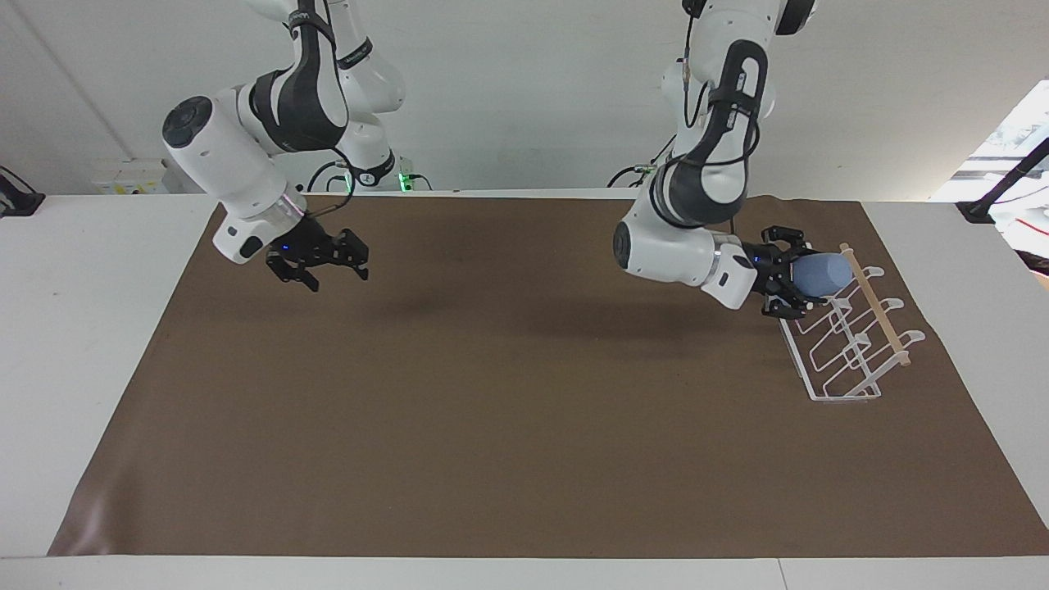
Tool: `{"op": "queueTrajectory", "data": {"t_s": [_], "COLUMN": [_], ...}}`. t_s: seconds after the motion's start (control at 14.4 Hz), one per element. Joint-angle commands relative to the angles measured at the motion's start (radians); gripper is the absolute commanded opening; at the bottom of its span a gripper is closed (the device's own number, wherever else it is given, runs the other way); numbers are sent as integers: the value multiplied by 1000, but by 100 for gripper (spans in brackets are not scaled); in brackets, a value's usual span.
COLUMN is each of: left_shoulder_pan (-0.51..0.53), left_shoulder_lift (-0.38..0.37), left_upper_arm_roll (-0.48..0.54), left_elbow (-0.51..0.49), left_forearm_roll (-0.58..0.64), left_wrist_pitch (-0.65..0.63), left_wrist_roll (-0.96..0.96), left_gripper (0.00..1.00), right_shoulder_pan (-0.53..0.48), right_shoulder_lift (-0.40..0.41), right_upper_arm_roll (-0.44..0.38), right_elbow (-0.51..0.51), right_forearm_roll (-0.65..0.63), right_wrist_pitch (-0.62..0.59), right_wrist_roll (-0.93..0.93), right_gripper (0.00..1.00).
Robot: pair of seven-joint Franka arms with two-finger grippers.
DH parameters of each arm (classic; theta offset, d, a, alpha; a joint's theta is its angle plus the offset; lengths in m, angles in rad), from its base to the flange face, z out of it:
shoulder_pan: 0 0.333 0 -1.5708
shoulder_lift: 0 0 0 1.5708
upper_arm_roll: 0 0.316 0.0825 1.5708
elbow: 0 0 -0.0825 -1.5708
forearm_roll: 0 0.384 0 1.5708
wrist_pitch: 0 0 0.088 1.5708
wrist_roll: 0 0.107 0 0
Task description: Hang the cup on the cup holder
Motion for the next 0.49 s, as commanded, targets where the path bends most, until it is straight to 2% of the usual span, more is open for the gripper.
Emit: {"op": "queueTrajectory", "data": {"t_s": [0.0, 0.14, 0.42], "left_shoulder_pan": [80, 90, 114], "left_shoulder_lift": [48, 49, 63], "left_upper_arm_roll": [-4, -4, -7], "left_elbow": [26, 26, 24], "left_forearm_roll": [170, 202, 205], "left_wrist_pitch": [-46, -39, -19], "left_wrist_roll": [-55, -61, -155], "left_gripper": [0, 0, 0], "right_shoulder_pan": [-37, -47, -61], "right_shoulder_lift": [8, 6, -3], "right_upper_arm_roll": [13, 13, -8], "right_elbow": [140, 241, 361], "right_forearm_roll": [-103, -139, -179], "right_wrist_pitch": [-164, -281, -434], "right_wrist_roll": [9, 9, 2], "right_gripper": [99, 99, 99]}}
